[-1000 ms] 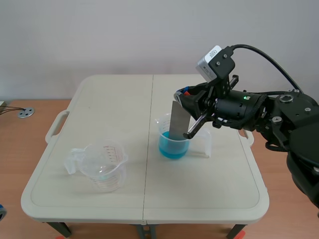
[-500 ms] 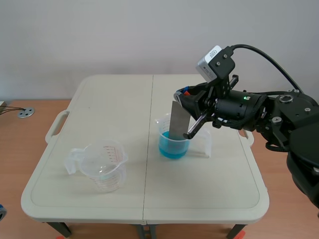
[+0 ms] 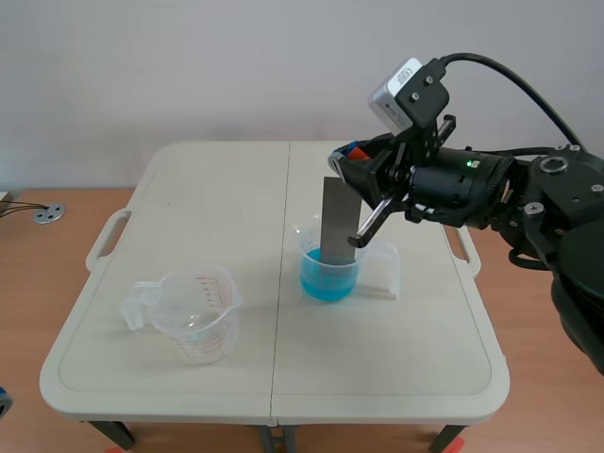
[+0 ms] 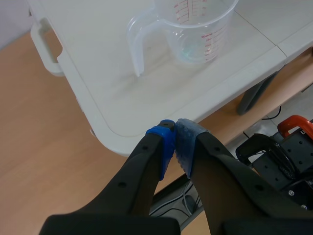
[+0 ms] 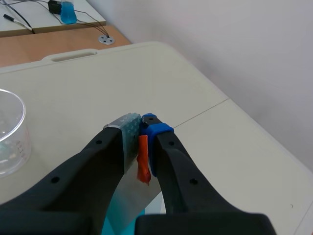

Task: Hold the metal plate by the orange handle, dip it into the blue solution, take it out and point at it, then put the plate back in the beaker on the left.
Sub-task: 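Hold the plate still in the solution, then raise the plate and point at it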

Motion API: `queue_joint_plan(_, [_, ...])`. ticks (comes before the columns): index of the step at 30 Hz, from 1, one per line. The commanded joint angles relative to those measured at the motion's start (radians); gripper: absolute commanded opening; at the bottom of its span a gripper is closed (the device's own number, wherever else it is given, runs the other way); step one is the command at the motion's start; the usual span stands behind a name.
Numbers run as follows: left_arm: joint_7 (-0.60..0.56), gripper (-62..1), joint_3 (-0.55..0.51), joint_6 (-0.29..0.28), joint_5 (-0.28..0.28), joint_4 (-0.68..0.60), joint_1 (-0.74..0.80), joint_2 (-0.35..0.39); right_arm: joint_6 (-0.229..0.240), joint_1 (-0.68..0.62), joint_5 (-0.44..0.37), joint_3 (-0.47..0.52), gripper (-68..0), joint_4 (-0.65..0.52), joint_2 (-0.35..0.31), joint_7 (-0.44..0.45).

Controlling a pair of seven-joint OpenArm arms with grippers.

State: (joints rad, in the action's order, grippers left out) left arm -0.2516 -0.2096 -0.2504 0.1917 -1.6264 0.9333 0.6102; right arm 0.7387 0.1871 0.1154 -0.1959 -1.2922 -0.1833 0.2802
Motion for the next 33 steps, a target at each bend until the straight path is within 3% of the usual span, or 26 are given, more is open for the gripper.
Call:
queue_joint_plan(1, [-0.01, -59.4, 0.0, 0.001, 0.006, -0.009, -0.003, 0.005, 0.007, 0.018, -0.018, 0.018, -66.2, -0.034, -0.011, 0.013])
queue_joint_plan(23, [-0.021, -59.4, 0.0, 0.001, 0.006, -0.009, -0.01, 0.012, 0.007, 0.018, -0.109, 0.062, -66.2, -0.251, -0.011, -0.103])
queue_joint_plan(33, [-0.009, -59.4, 0.0, -0.007, 0.007, -0.009, -0.152, 0.07, 0.007, 0.018, -0.147, 0.062, -66.2, -0.304, -0.011, -0.145])
